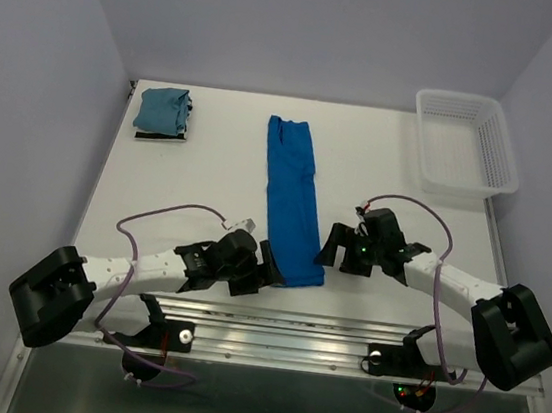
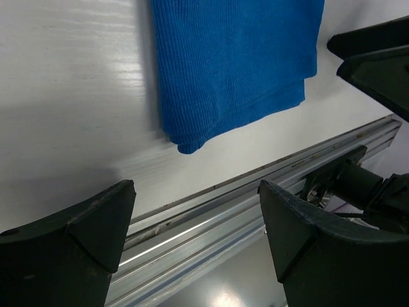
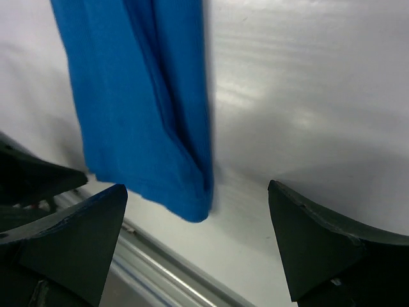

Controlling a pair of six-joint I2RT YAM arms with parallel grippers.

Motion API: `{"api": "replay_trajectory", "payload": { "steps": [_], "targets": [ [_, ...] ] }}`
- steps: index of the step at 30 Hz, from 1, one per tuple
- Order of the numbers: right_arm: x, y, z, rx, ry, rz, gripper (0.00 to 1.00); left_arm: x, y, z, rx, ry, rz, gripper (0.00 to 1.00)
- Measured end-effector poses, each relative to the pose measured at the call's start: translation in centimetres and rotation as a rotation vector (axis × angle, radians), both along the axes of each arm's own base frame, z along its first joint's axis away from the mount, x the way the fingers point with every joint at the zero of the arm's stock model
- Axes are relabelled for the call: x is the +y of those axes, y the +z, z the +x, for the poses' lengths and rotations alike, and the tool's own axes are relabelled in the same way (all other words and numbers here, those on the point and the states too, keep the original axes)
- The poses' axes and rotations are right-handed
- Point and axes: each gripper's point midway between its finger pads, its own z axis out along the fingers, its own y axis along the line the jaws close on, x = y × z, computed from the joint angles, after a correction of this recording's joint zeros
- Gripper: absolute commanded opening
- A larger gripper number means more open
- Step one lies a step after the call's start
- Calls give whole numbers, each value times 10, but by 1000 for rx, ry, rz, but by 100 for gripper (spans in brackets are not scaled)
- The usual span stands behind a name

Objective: Fold and stack the tank tops

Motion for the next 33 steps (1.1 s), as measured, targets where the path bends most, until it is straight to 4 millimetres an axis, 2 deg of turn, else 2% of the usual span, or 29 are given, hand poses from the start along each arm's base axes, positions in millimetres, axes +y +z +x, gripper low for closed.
{"api": "replay_trajectory", "payload": {
  "steps": [1,8,9,11,14,17,18,19,20,23,26,29,33],
  "targets": [
    [0,-3,-8,26,8,12,93,-2,-2,-3,8,-9,0,80],
    [8,-7,-32,96,51,81,67,-8,-18,-5,55,-5,13,61],
    [9,-8,-33,103,51,88,65,-10,-19,-4,58,-2,10,61],
    [10,-11,-36,114,52,99,56,-11,-22,-2,62,11,11,54],
    [13,-14,-40,141,62,121,49,-10,-24,3,68,32,13,47],
    [17,-17,-42,168,73,137,35,-11,-27,10,70,47,15,37],
    [17,-20,-43,183,71,139,25,-12,-28,11,69,48,17,30],
    [18,-21,-44,192,72,143,22,-14,-29,14,67,48,17,8],
    [18,-22,-46,200,74,145,21,-15,-30,16,66,45,18,0],
    [17,-26,-49,217,67,145,18,-21,-32,22,69,36,22,0],
    [15,-24,-49,205,63,139,9,-25,-32,24,66,23,20,0],
    [14,-18,-51,185,68,147,3,-23,-31,23,63,16,23,0],
    [14,-7,-56,168,84,172,1,-13,-23,13,49,-4,16,0]
  ]
}}
